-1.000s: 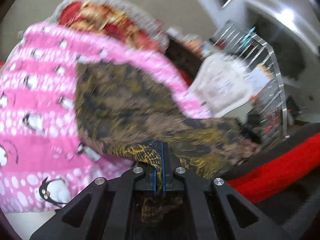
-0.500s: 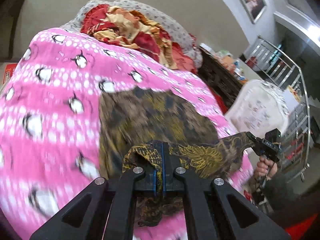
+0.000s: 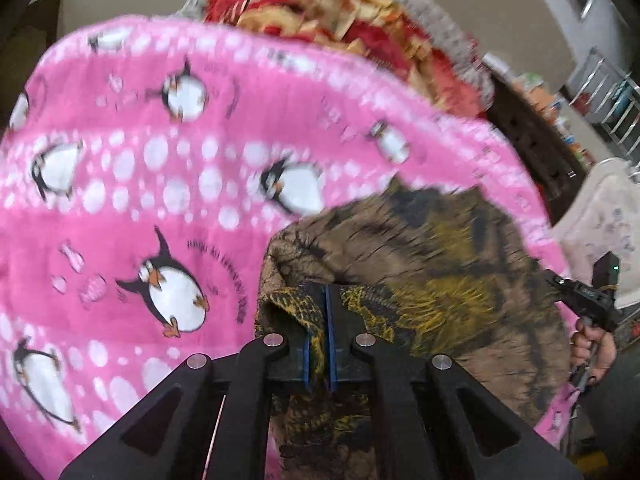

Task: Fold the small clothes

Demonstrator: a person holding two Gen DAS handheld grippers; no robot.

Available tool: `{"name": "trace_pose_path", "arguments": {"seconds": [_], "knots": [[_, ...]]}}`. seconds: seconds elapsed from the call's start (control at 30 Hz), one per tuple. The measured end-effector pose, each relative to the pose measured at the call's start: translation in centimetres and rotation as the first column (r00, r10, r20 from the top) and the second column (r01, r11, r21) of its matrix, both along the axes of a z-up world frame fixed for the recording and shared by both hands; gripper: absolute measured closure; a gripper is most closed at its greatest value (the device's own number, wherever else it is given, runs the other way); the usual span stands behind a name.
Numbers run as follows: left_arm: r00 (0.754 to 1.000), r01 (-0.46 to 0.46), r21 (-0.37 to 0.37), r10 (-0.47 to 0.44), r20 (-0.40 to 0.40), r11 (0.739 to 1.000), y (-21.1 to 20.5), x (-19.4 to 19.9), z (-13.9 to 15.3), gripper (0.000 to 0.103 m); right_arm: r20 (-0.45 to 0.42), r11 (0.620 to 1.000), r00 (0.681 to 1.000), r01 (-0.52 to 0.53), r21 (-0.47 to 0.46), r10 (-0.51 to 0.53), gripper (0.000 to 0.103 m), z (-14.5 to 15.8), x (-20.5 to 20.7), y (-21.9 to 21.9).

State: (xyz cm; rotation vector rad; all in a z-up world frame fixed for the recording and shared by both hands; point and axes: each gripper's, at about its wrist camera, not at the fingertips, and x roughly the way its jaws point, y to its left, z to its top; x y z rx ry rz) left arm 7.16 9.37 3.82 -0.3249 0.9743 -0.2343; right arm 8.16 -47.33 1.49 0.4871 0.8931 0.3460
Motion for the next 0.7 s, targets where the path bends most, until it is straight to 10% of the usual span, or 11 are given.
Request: {"name": "trace_pose_path", "arguments": {"seconds": [0.27, 0.4, 0.7], "knots": [[0.996, -0.055, -0.045, 0.058, 0.061, 0.997, 0.3, -1.6, -1.7, 0.103, 0.01, 0.998, 0.999, 0.036, 0.047, -0.037, 0.094, -1.9, -0.8, -0.3], [0.985, -0.089, 0.049, 0.08, 0.154, 0.995, -1.2, -3.1, -2.0, 0.103, 0.015, 0.999, 0.999, 0.033, 0.021, -0.033, 0.094, -2.0, -0.8, 0.1], [0.989, -0.092, 0.021, 0.089, 0.114, 0.995, -0.4, -2.7, -1.6, 0.103, -0.037, 0.994, 0.998, 0.051, 0.094, -0.047, 0.082, -1.9, -0.8, -0.7]]}}
